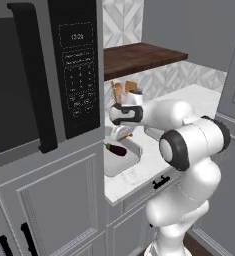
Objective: Place one eggplant and one chicken drumstick in each tupperware on the nearby counter, to pack two identical lunches.
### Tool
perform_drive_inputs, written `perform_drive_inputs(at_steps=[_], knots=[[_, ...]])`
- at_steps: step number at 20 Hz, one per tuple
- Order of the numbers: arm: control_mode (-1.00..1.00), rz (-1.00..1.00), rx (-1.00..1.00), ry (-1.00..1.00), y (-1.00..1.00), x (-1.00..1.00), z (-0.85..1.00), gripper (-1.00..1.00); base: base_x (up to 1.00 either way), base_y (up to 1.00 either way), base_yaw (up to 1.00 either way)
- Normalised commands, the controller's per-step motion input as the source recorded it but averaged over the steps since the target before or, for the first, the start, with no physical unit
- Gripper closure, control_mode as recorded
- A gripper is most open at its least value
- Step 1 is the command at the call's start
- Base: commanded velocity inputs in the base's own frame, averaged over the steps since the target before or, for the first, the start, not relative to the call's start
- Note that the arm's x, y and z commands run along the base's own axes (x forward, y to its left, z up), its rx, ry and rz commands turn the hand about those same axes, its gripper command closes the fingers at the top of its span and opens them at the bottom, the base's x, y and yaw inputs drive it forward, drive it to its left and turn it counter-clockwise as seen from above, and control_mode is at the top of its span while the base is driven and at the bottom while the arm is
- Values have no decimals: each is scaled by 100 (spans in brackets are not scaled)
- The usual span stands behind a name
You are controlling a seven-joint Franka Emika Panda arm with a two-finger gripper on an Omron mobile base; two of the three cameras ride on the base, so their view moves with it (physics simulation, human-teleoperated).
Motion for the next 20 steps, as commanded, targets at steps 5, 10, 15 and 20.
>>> perform_drive_inputs(at_steps=[5, 10, 15, 20], knots=[[-100, 27, -2, 3, 19, 40, -85, 100, 0, 0, 0], [-100, 23, 0, -2, 44, 0, -45, 100, 0, 0, 0], [-100, 16, 0, -9, 23, 0, 0, 100, 0, 0, 0], [-100, 12, 0, -7, 19, -21, 0, 100, 0, 0, 0]])
